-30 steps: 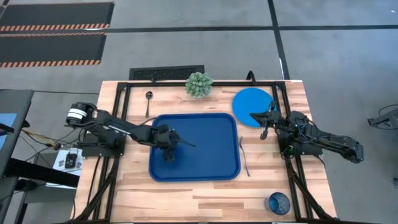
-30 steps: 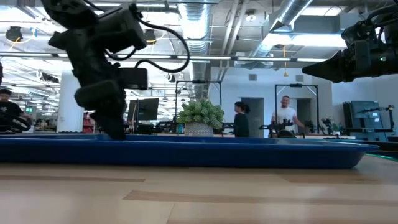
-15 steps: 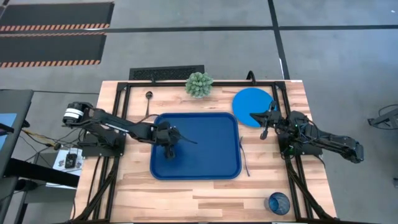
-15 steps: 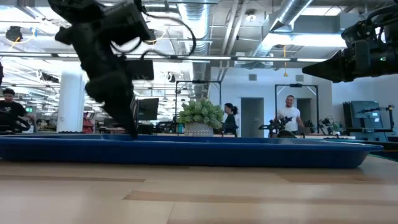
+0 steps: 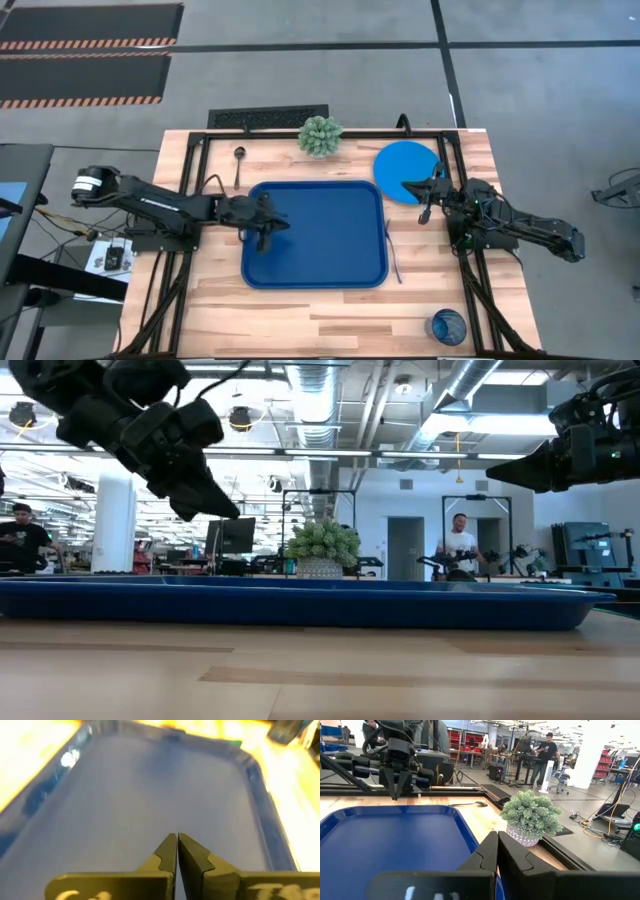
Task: Pick and place plate/cup/fork/spoon on tray
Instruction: Put the blue glass on the top right of the blue serving tray
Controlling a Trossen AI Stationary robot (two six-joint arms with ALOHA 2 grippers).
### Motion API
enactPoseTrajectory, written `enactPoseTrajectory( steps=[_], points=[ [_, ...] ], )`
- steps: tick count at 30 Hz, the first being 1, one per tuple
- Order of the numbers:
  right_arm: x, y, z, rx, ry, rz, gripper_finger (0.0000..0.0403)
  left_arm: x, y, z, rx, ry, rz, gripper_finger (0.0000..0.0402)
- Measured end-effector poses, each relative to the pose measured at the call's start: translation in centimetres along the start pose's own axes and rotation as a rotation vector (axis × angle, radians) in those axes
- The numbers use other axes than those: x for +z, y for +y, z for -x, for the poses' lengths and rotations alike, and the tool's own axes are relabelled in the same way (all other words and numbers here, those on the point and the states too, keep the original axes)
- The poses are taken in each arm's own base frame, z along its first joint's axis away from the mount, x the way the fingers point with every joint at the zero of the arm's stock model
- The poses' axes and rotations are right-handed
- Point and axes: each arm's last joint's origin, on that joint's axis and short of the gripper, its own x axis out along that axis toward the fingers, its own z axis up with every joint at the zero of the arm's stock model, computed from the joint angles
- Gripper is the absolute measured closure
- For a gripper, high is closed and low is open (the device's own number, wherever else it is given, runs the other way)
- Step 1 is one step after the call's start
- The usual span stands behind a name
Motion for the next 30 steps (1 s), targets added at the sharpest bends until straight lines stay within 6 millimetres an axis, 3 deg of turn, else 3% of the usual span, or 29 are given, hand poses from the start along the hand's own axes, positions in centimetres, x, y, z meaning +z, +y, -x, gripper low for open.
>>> enactPoseTrajectory(
  steps=[6,19,24,30],
  points=[
    [0.0,0.0,0.0,0.0,0.0,0.0,0.0369,-0.9,0.2,0.5,-0.061,-0.183,-0.021,0.0401],
    [0.0,0.0,0.0,0.0,-0.002,-0.008,0.0369,-3.4,1.2,1.9,-0.11,-0.334,-0.04,0.0401],
    [0.1,0.0,0.0,-0.001,-0.01,-0.216,0.0369,-3.4,1.9,2.1,-0.14,-0.358,-0.045,0.0401],
    [0.9,-0.1,0.0,0.006,-0.098,-0.329,0.0369,-3.0,2.4,2.3,-0.118,-0.392,-0.072,0.0401]
  ],
)
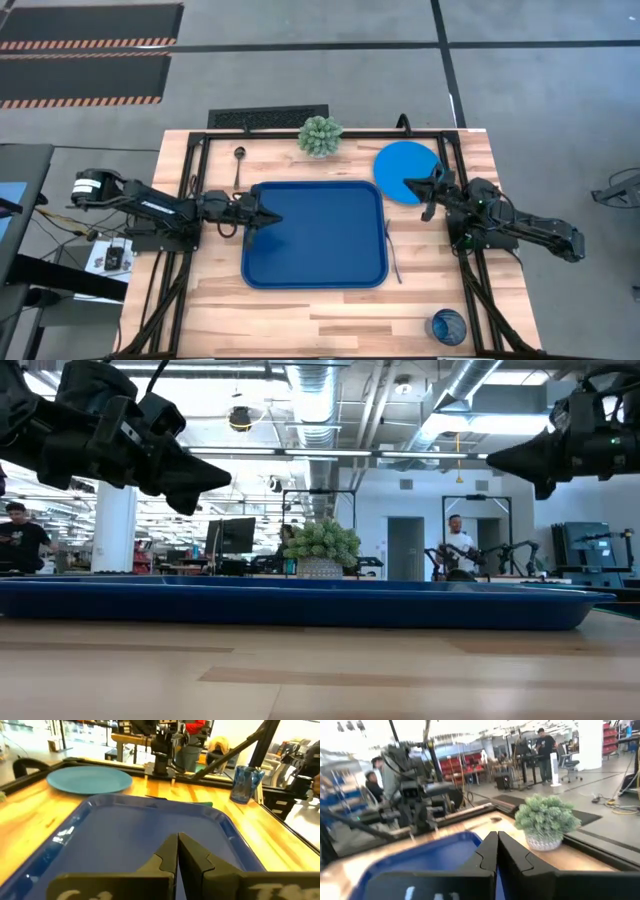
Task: Pick and place plate/cup/fork/spoon on tray
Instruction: Put the blue glass on the top right of the blue serving tray
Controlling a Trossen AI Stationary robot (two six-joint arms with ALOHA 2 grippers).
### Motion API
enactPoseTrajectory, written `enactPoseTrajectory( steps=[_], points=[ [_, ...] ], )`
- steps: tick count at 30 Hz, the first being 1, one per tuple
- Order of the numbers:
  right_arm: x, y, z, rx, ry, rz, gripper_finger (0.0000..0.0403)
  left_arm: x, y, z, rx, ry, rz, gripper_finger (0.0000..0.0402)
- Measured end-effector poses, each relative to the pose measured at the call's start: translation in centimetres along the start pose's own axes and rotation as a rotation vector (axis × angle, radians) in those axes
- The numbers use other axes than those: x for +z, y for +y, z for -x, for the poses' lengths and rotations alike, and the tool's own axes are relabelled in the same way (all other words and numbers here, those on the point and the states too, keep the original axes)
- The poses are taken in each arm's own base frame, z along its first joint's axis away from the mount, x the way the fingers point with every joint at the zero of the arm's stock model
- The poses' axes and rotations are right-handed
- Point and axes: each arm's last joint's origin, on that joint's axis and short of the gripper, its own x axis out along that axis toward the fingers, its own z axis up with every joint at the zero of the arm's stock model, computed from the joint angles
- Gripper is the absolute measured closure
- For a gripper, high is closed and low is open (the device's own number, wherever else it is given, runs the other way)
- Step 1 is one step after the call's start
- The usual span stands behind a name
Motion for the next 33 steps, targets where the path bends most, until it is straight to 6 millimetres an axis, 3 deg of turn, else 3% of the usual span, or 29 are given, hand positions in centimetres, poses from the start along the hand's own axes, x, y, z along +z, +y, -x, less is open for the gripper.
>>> enactPoseTrajectory(
  steps=[7,17,26,33],
  points=[
    [0.8,0.9,0.0,0.08,0.072,-0.052,0.0395,0.2,0.6,0.1,0.052,-0.016,-0.023,0.0401],
    [2.7,3.8,-0.9,0.007,0.4,-0.131,0.0398,0.6,1.3,0.2,0.119,-0.062,-0.02,0.0401],
    [3.6,9.7,-3.3,-0.005,0.632,-0.143,0.0397,0.7,1.3,0.2,0.123,-0.071,-0.033,0.0401],
    [3.6,15.3,-3.3,-0.058,0.919,-0.177,0.0397,1.0,1.4,0.2,0.141,-0.101,-0.025,0.0401]
  ],
)
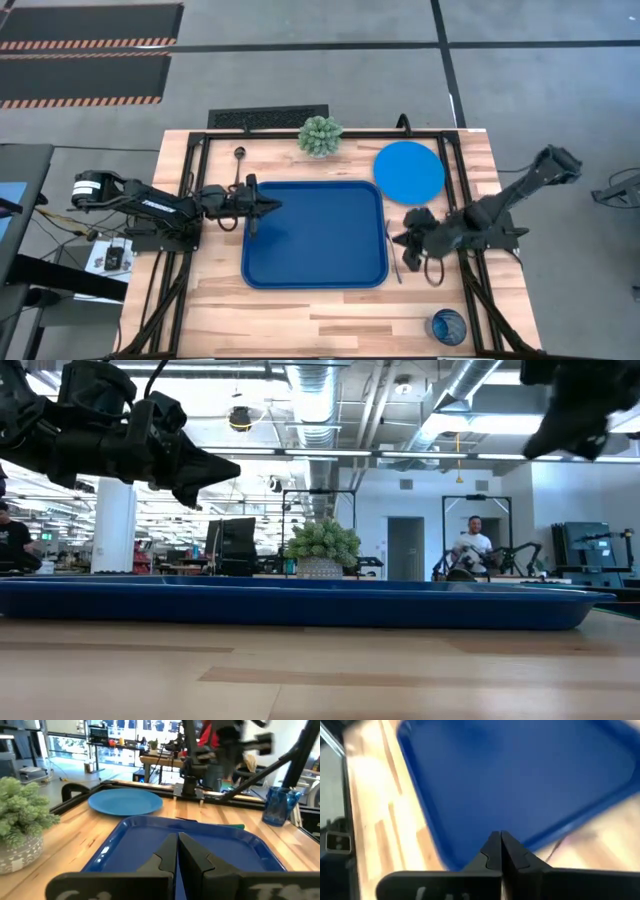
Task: Pick and place plate/cup/fork/spoon on tray
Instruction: Put the blue glass on the top right of the blue serving tray
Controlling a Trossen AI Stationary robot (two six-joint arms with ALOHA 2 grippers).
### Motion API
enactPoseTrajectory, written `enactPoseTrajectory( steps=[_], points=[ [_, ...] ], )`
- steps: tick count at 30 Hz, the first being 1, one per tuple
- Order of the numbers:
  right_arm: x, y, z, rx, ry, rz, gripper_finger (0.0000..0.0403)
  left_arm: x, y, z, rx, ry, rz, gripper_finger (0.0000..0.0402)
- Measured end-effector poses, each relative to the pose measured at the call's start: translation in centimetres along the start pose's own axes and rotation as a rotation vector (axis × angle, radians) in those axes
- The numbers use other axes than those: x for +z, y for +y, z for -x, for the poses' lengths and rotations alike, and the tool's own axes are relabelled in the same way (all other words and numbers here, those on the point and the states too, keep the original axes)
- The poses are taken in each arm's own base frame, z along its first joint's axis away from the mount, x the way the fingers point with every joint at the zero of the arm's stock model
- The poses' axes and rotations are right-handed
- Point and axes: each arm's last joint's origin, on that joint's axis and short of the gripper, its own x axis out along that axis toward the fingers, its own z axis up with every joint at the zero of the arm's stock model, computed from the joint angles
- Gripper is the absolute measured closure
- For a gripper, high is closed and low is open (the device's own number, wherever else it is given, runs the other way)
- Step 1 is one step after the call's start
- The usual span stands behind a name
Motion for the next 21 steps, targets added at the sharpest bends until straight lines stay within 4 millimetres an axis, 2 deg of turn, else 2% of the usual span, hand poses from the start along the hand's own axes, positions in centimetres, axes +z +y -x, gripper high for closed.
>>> enactPoseTrajectory(
  steps=[11,15,21],
  points=[
    [-2.0,9.3,2.1,-0.099,0.262,-0.144,0.0388,0.3,0.0,0.0,-0.006,-0.028,0.064,0.0401],
    [-2.7,12.7,3.0,-0.153,0.378,-0.22,0.0351,-0.4,0.0,0.6,-0.006,-0.008,0.046,0.0401],
    [-4.6,17.2,3.5,-0.277,0.564,-0.29,0.0274,-0.8,0.0,1.0,-0.005,-0.004,0.048,0.0401]
  ],
)
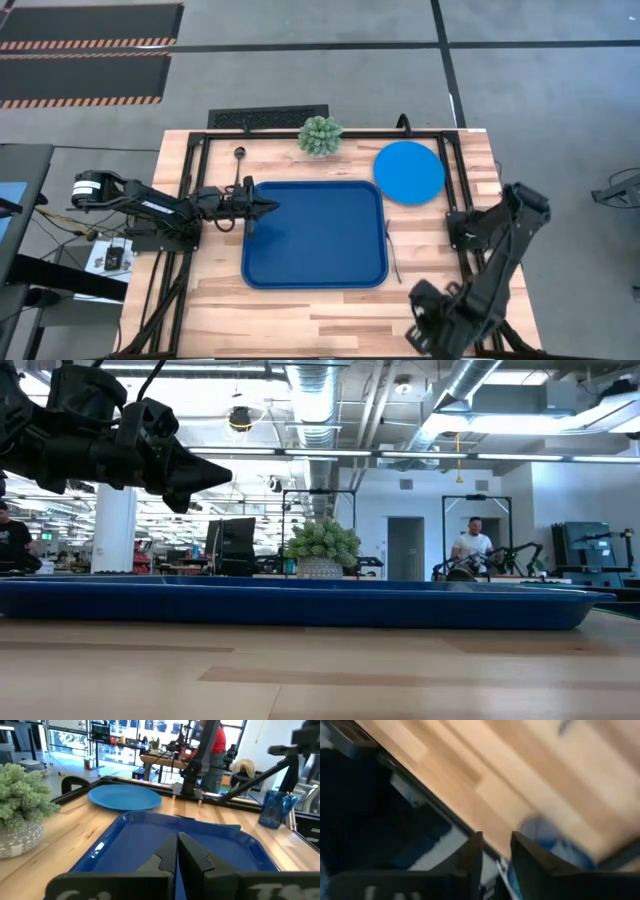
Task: Pick and place plate/cup/fork/spoon on tray
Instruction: Put the blue glass on the top right of the blue serving tray
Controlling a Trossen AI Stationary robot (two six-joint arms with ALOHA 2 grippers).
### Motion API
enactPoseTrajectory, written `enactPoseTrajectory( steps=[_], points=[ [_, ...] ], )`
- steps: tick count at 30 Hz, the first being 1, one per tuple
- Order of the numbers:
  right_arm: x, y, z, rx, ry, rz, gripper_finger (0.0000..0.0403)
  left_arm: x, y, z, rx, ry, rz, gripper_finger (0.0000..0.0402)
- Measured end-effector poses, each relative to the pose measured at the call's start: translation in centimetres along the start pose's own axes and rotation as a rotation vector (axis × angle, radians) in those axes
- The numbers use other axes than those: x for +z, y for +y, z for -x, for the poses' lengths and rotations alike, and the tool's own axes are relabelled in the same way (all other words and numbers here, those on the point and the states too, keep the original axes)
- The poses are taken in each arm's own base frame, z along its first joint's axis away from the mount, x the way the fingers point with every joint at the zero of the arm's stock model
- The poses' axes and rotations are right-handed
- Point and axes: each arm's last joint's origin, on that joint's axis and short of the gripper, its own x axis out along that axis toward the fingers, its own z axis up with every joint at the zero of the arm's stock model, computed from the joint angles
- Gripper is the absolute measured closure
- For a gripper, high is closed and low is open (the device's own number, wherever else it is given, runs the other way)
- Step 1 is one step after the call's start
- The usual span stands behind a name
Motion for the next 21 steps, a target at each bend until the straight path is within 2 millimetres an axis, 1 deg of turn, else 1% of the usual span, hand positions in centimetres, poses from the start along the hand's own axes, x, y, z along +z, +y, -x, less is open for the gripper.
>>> enactPoseTrajectory(
  steps=[4,8,11,13,21],
  points=[
    [-1.9,1.9,-0.7,-0.081,0.112,-0.087,0.0223,0.0,0.0,0.0,0.0,0.0,0.005,0.0401],
    [-3.4,2.7,-2.1,-0.16,0.149,-0.152,0.0195,0.0,0.0,0.0,0.001,0.001,0.007,0.0401],
    [-4.1,2.5,-3.1,-0.236,0.135,-0.181,0.0192,0.0,0.0,0.0,0.001,0.002,0.007,0.0401],
    [-4.3,2.5,-3.7,-0.252,0.128,-0.189,0.0195,0.0,0.0,0.0,0.001,0.003,0.009,0.0401],
    [-4.3,2.1,-5.6,-0.302,0.106,-0.19,0.0221,-0.3,0.0,0.0,0.005,0.035,0.017,0.0401]
  ],
)
